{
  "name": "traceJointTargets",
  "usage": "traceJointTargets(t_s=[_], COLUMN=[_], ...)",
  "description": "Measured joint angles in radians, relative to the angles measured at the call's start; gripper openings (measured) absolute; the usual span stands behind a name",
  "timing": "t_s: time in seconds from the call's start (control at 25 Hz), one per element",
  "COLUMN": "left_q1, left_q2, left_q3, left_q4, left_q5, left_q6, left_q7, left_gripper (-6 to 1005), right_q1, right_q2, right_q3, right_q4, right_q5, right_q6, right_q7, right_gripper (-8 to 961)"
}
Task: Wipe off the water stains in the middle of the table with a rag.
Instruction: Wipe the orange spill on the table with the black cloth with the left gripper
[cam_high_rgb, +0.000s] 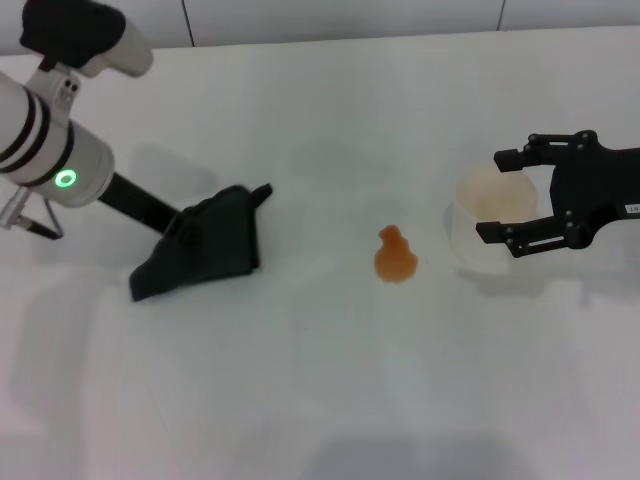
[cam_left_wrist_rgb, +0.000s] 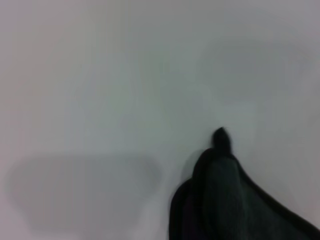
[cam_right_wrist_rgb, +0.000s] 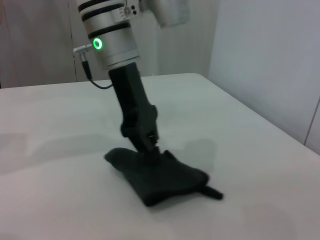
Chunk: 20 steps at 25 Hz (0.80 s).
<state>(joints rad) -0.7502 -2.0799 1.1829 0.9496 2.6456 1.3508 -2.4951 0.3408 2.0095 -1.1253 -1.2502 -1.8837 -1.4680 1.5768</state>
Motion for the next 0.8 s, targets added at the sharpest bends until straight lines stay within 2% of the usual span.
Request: traceJointTargets(t_s=[0.4, 0.48, 0.56, 0.8], left_q1=[0.011, 0.011, 0.004, 0.0], left_q2=[-0.003, -0.003, -0.003, -0.005], left_q3=[0.008, 0.008, 0.068, 0.187], left_q4=[-0.025, -0.025, -0.066, -0.087], left_q5=[-0.276, -0.276, -0.381, -0.439], left_q6=[-0.147, -0.147, -0.208, -0.296], left_q7=[0.101, 0.101, 0.139, 0.136], left_gripper=[96, 95, 95, 95], right_q1=[-0.002, -0.002, -0.001, 0.001], right_q2=[0.0, 0.0, 0.0, 0.0], right_q3=[0.0, -0.001, -0.001, -0.002], right_q4=[0.002, 0.002, 0.002, 0.001], right_q5=[0.0, 0.001, 0.001, 0.001], right_q6=[0.0, 0.0, 0.0, 0.0], right_q7=[-0.001, -0.001, -0.001, -0.001], right_gripper=[873, 873, 873, 873])
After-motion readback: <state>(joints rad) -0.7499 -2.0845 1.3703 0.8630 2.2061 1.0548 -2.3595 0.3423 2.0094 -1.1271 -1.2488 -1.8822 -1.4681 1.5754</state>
